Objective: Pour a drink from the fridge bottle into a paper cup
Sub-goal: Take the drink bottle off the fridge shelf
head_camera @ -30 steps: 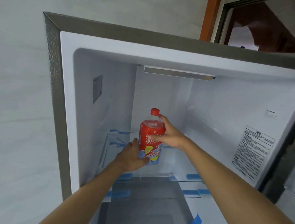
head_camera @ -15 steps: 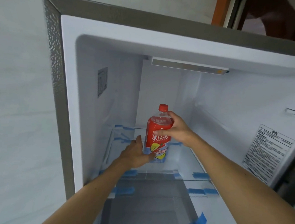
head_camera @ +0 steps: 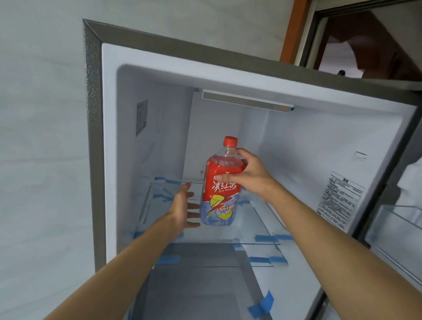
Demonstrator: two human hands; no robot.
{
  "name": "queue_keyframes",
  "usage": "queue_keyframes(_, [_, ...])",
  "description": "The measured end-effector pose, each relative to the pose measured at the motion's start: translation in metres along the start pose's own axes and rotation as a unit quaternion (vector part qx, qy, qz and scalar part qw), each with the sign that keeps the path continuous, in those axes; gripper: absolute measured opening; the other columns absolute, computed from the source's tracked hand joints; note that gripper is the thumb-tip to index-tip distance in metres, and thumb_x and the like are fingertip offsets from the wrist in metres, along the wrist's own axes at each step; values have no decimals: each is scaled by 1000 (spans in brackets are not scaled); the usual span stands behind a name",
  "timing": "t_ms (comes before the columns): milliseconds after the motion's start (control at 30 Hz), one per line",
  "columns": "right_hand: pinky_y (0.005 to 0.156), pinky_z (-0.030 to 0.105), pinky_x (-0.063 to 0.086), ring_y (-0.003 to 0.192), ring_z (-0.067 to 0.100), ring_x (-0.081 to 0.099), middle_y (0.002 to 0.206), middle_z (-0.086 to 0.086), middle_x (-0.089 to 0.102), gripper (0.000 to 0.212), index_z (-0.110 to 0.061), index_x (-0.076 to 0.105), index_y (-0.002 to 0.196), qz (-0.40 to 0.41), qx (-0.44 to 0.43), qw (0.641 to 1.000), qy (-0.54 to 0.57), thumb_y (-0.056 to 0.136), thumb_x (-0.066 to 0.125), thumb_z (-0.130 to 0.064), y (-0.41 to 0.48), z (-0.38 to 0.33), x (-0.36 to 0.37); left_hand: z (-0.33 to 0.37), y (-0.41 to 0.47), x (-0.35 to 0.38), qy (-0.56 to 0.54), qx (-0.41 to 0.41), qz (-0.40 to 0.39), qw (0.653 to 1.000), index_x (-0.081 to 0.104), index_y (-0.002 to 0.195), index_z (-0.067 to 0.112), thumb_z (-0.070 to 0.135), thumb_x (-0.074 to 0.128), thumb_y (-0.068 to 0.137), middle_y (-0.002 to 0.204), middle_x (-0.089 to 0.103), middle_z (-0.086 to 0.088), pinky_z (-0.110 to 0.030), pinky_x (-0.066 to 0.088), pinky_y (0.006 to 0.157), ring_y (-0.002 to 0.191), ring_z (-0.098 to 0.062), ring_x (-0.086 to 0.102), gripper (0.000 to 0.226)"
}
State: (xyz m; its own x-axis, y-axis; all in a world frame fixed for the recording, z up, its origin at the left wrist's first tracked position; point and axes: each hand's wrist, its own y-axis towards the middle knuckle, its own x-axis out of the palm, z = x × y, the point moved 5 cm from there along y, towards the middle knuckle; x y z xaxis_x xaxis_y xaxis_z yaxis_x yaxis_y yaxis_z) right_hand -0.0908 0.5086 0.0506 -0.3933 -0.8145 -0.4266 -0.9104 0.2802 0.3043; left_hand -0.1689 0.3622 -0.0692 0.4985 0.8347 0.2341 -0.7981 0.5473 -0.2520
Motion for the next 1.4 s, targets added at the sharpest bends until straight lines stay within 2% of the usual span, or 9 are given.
queue_keyframes(100, [74,28,60,96,13,71,112,-6,69,68,-24,58,122,3,-13,1000,5,64,91,-17,-16,-12,2,0,-20,3,-61,-16,-19,998,43,141,13,58,29,100,126,61,-19,-52,48,90,108,-35,62,63])
queue_keyframes(233, [83,40,61,101,17,69,118,-2,68,74,-24,57,127,12,-17,1000,-4,63,92,-23,-37,-25,4,-1,-47,3,-107,-20,-20,994,44,140,10,57,30,100,121,62,-20,-53,50,86,101,-34,64,63])
queue_keyframes(367, [87,43,59,104,19,67,122,-1,66,76,-23,56,130,18,-26,999,-6,64,92,-23,-62,-41,5,-5,-77,2,-131,-21,-16,991,43,139,9,56,29,100,118,61,-21,-54,49,84,98,-35,63,63])
queue_keyframes(500, [86,41,59,107,19,66,124,-1,64,76,-26,55,131,20,-35,999,-7,64,91,-25,-86,-56,10,-7,-108,2,-128,-12,-14,992,44,139,7,55,31,100,119,60,-21,-54,50,84,100,-35,63,63])
queue_keyframes(700, [72,25,57,96,8,64,118,-7,62,77,-26,54,133,19,-46,999,-1,65,90,-26,-121,-77,20,-10,-147,-4,-117,-12,-16,993,44,140,7,53,31,100,133,56,-22,-53,50,85,101,-34,63,62])
queue_keyframes(900, [74,28,58,94,8,64,110,-12,62,78,-27,54,132,33,-48,998,12,64,91,-23,-145,-95,25,-11,-170,-11,-119,-15,-30,992,46,138,8,50,33,100,126,59,-21,-54,50,90,102,-33,63,59])
queue_keyframes(1067, [78,32,59,96,9,64,114,-7,62,79,-24,54,133,53,-45,997,12,64,91,-22,-163,-111,30,-9,-186,-18,-119,-22,-48,991,46,139,8,52,33,99,128,59,-20,-57,48,99,109,-35,62,60])
queue_keyframes(1200, [81,35,60,101,15,66,119,-2,64,79,-24,56,132,74,-40,996,11,62,92,-21,-176,-123,37,-6,-199,-25,-110,-25,-74,991,45,139,8,51,33,99,131,58,-21,-57,48,94,108,-37,61,60])
queue_keyframes(1400, [85,41,60,102,16,66,122,0,65,80,-25,57,132,108,-20,994,2,60,93,-23,-189,-141,57,2,-209,-45,-93,-42,-118,988,45,139,9,53,32,98,129,57,-21,-58,48,94,113,-39,59,61])
